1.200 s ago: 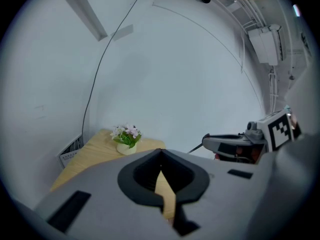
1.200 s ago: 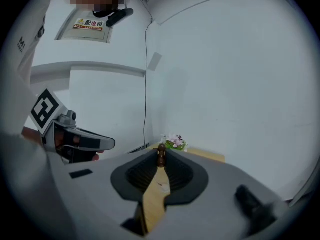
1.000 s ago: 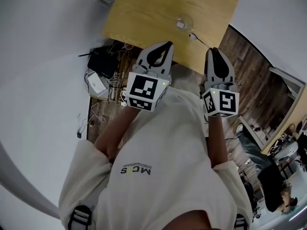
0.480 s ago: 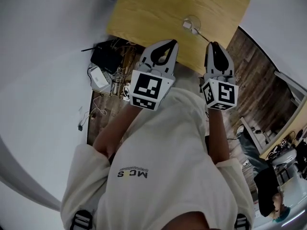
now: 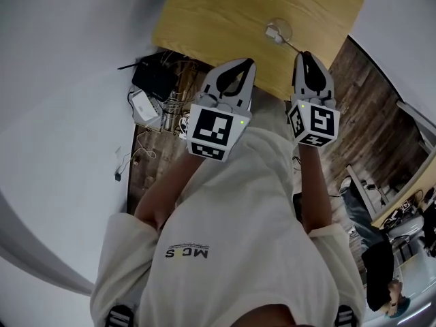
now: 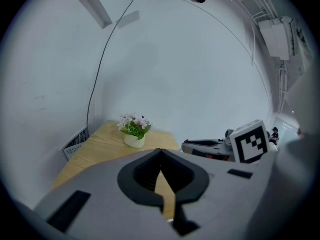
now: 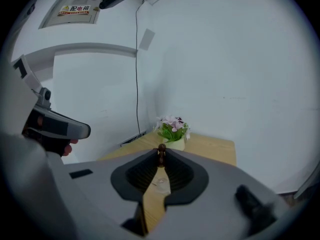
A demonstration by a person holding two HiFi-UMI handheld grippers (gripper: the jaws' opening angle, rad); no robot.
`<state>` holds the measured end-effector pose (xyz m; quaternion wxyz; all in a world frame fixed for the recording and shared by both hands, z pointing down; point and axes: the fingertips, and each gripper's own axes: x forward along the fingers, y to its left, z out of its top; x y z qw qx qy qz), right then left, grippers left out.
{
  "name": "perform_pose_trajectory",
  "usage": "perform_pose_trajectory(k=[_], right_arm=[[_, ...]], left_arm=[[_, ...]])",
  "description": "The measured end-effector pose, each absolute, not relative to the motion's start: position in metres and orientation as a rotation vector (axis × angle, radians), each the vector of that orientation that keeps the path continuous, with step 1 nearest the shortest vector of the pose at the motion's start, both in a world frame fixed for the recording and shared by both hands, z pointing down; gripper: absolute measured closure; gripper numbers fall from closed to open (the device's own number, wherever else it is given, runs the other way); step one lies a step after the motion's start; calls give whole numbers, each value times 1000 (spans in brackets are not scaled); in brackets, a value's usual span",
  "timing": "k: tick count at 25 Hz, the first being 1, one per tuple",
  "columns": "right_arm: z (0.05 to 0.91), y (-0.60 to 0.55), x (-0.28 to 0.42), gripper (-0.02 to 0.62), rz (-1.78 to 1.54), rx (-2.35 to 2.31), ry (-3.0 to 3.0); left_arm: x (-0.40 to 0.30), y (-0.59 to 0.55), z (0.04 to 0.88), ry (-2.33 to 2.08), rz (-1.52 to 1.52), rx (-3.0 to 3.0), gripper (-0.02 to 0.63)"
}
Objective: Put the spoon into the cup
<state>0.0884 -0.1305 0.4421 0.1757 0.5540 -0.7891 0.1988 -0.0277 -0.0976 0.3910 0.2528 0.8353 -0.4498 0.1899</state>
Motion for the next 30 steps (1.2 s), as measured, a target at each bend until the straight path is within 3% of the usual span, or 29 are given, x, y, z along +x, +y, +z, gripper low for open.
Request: perform_pose_trajectory(k=[30], right_arm=[[534,-144,72,535,715,1418,-2140]], left_arm=[[-32,-94,430,-1224,570,2211,595]])
